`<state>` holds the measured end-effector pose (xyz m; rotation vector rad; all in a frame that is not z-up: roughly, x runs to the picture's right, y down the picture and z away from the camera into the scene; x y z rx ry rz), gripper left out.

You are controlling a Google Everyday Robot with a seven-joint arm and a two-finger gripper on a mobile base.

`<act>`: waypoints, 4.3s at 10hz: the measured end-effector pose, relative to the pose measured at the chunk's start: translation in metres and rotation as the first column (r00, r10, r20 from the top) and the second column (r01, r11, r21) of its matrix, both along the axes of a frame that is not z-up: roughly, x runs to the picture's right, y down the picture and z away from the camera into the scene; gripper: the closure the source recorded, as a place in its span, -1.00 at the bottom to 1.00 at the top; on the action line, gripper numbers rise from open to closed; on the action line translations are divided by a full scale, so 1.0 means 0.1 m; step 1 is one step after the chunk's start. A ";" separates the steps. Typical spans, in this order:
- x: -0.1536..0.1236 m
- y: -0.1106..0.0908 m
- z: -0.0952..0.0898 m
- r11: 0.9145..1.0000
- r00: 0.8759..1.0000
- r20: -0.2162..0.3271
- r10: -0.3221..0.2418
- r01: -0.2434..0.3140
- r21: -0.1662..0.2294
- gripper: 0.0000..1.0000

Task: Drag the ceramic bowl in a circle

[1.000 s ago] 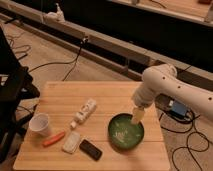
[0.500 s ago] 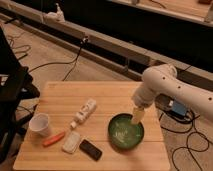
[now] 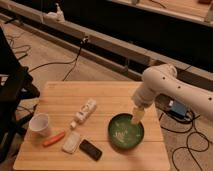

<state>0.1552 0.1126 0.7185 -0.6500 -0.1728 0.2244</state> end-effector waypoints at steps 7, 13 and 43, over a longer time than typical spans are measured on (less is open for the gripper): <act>-0.09 0.42 0.06 0.996 0.999 0.031 -0.030 0.033 -0.083 -0.60; -0.16 0.81 0.01 0.992 0.993 0.105 -0.049 0.061 -0.113 -0.60; -0.84 0.54 0.99 0.997 0.991 0.108 -0.073 0.072 0.016 1.00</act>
